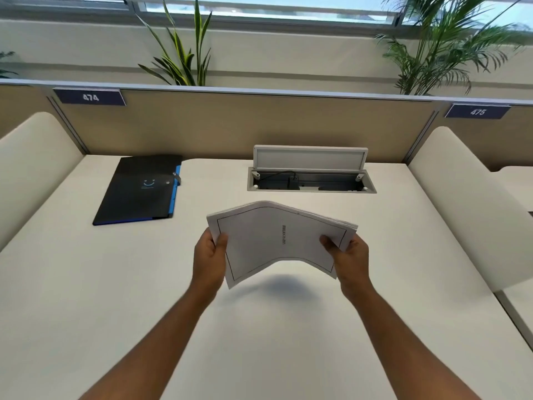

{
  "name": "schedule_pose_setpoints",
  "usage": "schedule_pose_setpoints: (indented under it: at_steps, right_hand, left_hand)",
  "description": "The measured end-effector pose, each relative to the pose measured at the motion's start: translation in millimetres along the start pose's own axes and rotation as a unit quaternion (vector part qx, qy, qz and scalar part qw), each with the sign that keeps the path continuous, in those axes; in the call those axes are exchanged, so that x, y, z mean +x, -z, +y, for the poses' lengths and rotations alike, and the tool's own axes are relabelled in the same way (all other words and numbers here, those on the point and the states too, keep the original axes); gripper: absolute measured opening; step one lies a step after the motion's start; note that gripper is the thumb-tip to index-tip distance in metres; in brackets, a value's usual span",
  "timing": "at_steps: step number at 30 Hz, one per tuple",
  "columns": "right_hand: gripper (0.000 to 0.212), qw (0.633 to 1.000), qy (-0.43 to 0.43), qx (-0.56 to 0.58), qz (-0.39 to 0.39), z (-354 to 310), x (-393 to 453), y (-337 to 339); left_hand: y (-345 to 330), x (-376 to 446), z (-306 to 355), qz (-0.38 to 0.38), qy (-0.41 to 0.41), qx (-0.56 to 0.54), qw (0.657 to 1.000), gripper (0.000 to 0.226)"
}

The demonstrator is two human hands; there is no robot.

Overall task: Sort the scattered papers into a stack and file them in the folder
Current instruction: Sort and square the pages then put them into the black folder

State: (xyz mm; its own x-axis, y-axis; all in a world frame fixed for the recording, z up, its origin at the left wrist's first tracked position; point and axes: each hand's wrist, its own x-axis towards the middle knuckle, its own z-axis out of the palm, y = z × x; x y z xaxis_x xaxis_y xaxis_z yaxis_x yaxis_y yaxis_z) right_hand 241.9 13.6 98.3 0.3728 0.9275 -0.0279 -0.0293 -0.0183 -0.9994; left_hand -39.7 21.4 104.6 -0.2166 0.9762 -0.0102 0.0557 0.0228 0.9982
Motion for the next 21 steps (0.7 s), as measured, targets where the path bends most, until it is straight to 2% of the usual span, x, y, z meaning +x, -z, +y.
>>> schedule_pose_setpoints:
  at_steps: [2, 4, 9, 14, 17, 19, 21]
  right_hand:
    - [0.017, 1.0, 0.017, 0.009, 0.019, 8, -11, -10]
    - [0.018, 0.999, 0.027, -0.017, 0.02, 21, -25, -17]
    - [0.025, 0.992, -0.027, -0.121, -0.028, 53, -49, -20]
    - [0.022, 0.992, -0.029, -0.122, 0.011, 43, -41, -29]
    - [0.023, 0.994, -0.016, -0.102, 0.043, 37, -38, -34]
    - [0.018, 0.994, -0.012, -0.103, 0.039, 39, -40, -34]
    - [0.014, 0.993, -0.032, -0.114, 0.016, 47, -46, -31]
  left_hand:
    - [-10, -16, -7, 0.023, -0.032, -0.014, 0.999, 0.019]
    - [-15, -32, -23, 0.014, -0.05, 0.005, 0.999, 0.02]
    - [-16, -55, -54, -0.048, 0.007, 0.065, 0.997, 0.036]
    - [-24, -43, -46, -0.037, 0.021, 0.086, 0.995, 0.033]
    - [-28, -42, -41, -0.007, -0.018, 0.074, 0.997, 0.029]
    - [-28, -44, -44, -0.011, -0.02, 0.077, 0.997, 0.03]
    - [-28, -46, -52, -0.033, 0.013, 0.089, 0.995, 0.031]
